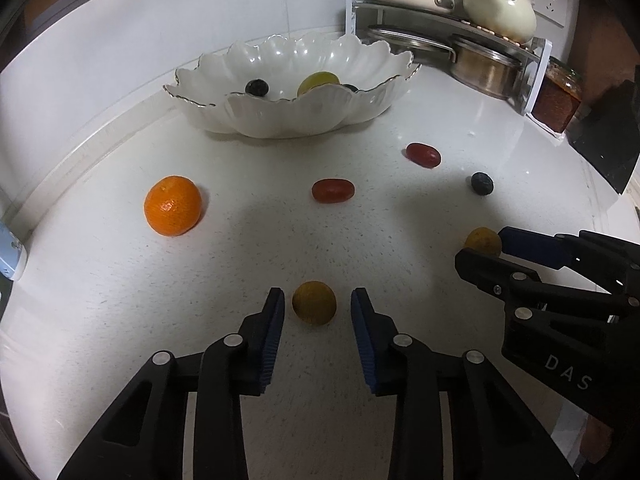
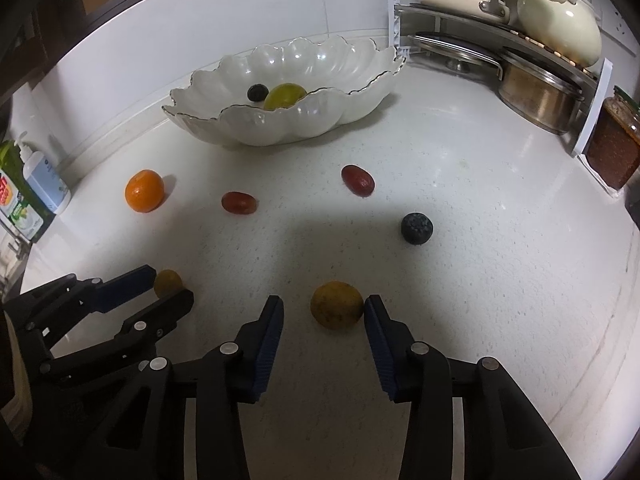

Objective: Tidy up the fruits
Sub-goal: 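Grasp a small yellow fruit with the right tool while the left tool grasps another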

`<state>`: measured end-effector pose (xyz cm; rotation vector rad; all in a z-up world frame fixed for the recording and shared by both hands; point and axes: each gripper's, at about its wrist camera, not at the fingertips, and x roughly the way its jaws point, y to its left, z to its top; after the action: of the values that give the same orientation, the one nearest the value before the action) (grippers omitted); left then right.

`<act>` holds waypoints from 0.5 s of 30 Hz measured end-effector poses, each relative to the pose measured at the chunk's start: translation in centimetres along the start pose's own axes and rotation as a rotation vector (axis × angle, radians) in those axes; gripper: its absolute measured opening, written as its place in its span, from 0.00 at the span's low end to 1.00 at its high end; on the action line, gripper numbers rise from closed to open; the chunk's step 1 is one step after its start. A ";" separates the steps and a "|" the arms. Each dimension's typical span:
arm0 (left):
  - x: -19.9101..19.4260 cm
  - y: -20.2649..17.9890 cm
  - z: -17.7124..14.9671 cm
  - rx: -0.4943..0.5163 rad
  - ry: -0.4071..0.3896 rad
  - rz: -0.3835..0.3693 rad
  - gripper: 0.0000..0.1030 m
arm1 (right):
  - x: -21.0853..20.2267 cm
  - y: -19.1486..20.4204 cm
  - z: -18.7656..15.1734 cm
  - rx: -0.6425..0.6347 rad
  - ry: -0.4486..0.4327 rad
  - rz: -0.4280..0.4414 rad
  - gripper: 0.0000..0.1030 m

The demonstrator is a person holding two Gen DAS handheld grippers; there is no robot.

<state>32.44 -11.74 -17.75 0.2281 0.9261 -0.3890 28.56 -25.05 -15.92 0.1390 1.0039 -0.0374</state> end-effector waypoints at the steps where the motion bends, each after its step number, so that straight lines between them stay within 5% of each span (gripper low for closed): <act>1: 0.1 0.0 0.0 -0.002 0.003 0.000 0.30 | 0.1 0.0 0.0 -0.003 0.002 -0.002 0.42; 8: 0.5 0.3 0.0 -0.029 0.014 0.000 0.23 | 0.7 -0.1 0.2 -0.006 0.013 0.003 0.30; 15: 0.2 0.2 0.1 -0.042 0.014 -0.004 0.22 | 0.5 -0.2 0.3 -0.008 0.007 0.007 0.29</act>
<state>32.72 -11.68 -17.87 0.1909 0.9473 -0.3716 29.06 -25.30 -16.21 0.1352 1.0108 -0.0263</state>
